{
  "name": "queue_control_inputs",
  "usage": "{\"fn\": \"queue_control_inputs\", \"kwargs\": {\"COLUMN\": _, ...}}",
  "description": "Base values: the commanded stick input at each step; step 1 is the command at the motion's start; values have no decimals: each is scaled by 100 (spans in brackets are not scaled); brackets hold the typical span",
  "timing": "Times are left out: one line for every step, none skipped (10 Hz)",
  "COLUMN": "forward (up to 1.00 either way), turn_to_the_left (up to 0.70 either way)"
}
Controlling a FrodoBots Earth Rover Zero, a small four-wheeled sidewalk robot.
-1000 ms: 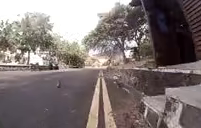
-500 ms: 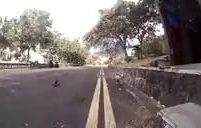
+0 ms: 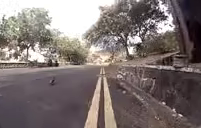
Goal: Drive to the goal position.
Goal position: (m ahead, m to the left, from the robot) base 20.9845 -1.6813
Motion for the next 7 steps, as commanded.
{"fn": "queue_control_inputs", "kwargs": {"forward": 70, "turn_to_the_left": 12}}
{"fn": "queue_control_inputs", "kwargs": {"forward": 70, "turn_to_the_left": 18}}
{"fn": "queue_control_inputs", "kwargs": {"forward": 70, "turn_to_the_left": 6}}
{"fn": "queue_control_inputs", "kwargs": {"forward": 70, "turn_to_the_left": 0}}
{"fn": "queue_control_inputs", "kwargs": {"forward": 70, "turn_to_the_left": 0}}
{"fn": "queue_control_inputs", "kwargs": {"forward": 70, "turn_to_the_left": 0}}
{"fn": "queue_control_inputs", "kwargs": {"forward": 70, "turn_to_the_left": 0}}
